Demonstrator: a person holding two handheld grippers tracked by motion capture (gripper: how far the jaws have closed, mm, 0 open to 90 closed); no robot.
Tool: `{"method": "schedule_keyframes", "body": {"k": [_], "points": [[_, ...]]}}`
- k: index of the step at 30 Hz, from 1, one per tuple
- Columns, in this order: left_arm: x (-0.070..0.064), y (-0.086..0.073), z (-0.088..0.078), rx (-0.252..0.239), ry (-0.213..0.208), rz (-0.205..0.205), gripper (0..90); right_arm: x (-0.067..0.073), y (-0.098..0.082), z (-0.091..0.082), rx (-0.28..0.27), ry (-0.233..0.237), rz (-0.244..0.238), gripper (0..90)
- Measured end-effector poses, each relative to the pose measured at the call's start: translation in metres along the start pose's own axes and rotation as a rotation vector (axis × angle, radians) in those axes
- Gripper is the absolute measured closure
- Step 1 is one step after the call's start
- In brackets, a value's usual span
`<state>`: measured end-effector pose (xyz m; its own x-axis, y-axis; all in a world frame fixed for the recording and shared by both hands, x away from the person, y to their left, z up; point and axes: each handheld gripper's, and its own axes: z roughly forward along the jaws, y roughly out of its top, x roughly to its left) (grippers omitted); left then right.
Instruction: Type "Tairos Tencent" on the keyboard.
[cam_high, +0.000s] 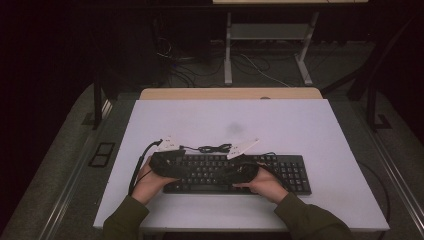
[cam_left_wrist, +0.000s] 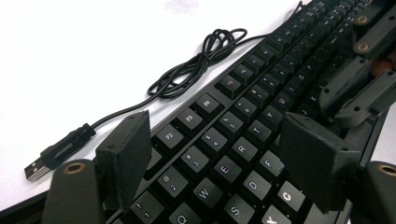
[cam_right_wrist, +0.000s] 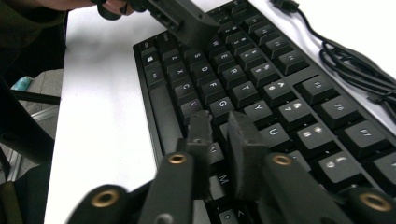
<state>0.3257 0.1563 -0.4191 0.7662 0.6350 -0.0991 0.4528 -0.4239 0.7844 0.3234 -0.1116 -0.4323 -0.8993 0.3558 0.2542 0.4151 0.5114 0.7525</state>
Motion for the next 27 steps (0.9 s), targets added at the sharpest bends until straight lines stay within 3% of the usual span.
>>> {"method": "schedule_keyframes", "body": {"k": [7,16,21,27], "points": [[-0.001,0.0,0.001,0.001,-0.004,0.001,25.2,-0.002,-0.001,-0.01,-0.031,-0.03,0.002,54.5],[-0.004,0.001,0.002,0.001,-0.02,0.01,30.2,-0.009,-0.004,-0.026,-0.067,-0.086,0.017,42.1],[-0.007,0.002,0.005,-0.008,-0.047,0.012,42.5,-0.013,-0.006,-0.032,-0.08,-0.11,0.026,36.1],[-0.012,0.004,0.011,0.011,-0.092,0.021,66.1,-0.017,-0.008,-0.037,-0.088,-0.133,0.037,32.3]]}}
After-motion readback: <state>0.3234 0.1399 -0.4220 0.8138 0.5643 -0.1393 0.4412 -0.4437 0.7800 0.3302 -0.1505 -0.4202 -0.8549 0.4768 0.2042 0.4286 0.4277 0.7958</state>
